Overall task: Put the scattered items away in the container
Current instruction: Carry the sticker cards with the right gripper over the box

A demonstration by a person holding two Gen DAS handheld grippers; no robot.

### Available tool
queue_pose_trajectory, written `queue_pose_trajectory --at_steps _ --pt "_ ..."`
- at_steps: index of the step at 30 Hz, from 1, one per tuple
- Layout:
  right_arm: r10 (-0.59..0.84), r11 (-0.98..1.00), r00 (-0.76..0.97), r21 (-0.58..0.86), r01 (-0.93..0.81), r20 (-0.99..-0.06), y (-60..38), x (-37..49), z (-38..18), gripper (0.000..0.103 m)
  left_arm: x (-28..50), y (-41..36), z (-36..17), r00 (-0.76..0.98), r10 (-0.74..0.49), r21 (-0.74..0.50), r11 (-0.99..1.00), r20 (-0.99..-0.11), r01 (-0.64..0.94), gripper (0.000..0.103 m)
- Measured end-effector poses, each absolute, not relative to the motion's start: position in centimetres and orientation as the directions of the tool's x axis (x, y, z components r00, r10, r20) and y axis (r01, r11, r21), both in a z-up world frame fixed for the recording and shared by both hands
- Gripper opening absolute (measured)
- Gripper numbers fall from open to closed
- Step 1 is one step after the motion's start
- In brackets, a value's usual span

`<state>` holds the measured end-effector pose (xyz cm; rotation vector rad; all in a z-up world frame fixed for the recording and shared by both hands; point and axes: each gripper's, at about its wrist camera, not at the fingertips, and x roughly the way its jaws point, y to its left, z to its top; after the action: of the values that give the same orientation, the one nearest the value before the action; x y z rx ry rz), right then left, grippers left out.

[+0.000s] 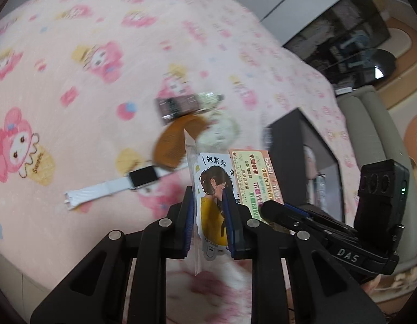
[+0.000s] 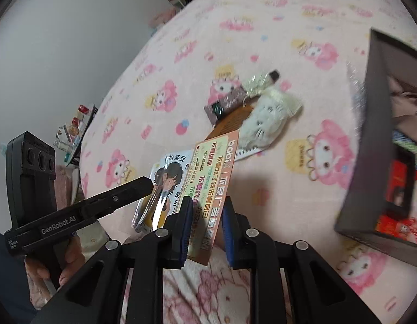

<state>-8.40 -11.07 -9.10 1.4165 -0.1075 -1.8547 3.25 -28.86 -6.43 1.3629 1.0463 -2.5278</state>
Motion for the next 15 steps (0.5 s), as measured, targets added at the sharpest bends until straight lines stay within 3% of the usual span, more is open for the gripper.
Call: queue_pose_trajectory --at_steps 15 --pt "-0.562 -0.819 -0.333 0.451 0.355 -0.758 4.5 -6.4 -3.3 0.018 -2.4 -13.6 -0.1 -0.579 0.371 -0.503 -0.860 -0.726 0.080 0.019"
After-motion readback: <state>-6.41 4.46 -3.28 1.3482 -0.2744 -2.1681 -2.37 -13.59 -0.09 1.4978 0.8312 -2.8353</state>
